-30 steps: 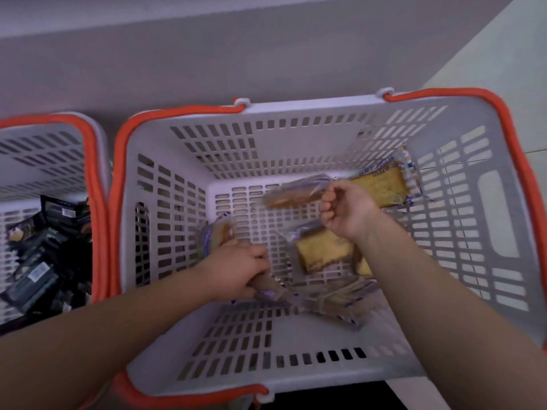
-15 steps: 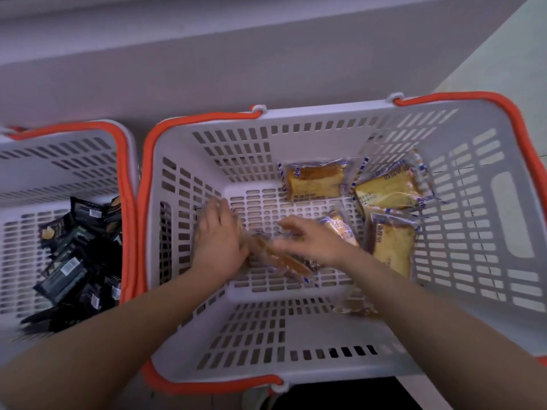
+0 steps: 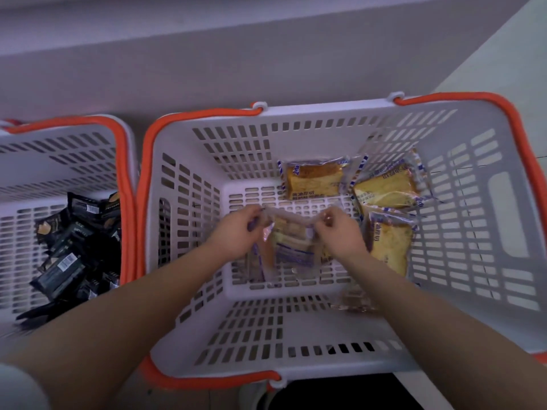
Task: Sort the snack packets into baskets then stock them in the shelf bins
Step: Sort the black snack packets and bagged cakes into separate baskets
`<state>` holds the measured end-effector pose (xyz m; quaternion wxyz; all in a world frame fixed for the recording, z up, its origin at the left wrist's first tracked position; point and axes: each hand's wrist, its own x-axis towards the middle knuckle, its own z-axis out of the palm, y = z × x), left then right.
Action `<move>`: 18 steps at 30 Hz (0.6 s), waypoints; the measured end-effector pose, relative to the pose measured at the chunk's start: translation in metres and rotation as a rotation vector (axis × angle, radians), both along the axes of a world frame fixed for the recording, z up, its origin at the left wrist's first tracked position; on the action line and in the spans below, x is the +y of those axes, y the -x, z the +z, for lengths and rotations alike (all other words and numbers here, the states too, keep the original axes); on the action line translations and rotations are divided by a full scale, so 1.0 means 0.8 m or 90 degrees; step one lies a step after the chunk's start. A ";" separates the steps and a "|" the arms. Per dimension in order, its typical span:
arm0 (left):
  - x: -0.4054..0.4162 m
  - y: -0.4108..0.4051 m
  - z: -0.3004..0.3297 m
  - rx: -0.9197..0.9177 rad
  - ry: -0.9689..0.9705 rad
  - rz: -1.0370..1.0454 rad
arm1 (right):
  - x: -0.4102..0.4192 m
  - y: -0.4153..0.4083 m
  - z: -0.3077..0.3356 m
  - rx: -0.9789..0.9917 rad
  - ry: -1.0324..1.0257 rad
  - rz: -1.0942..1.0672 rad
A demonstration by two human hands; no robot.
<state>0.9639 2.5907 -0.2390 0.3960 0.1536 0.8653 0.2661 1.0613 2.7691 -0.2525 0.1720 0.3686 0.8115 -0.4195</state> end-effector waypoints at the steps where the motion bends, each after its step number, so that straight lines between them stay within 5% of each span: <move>1: 0.003 -0.003 0.001 -0.037 -0.006 -0.035 | 0.013 -0.004 -0.002 -0.036 0.001 -0.050; 6: -0.006 -0.017 0.034 -0.018 -0.043 -0.080 | 0.029 -0.010 0.028 -0.055 0.027 -0.008; 12: -0.099 -0.028 0.134 0.290 -0.185 -0.144 | -0.051 0.053 0.128 0.118 0.027 0.182; 15: -0.172 -0.033 0.164 0.423 -0.137 -0.178 | -0.129 0.075 0.171 0.126 0.079 0.330; 18: -0.247 -0.039 0.175 0.392 -0.068 -0.132 | -0.199 0.079 0.201 0.131 0.067 0.474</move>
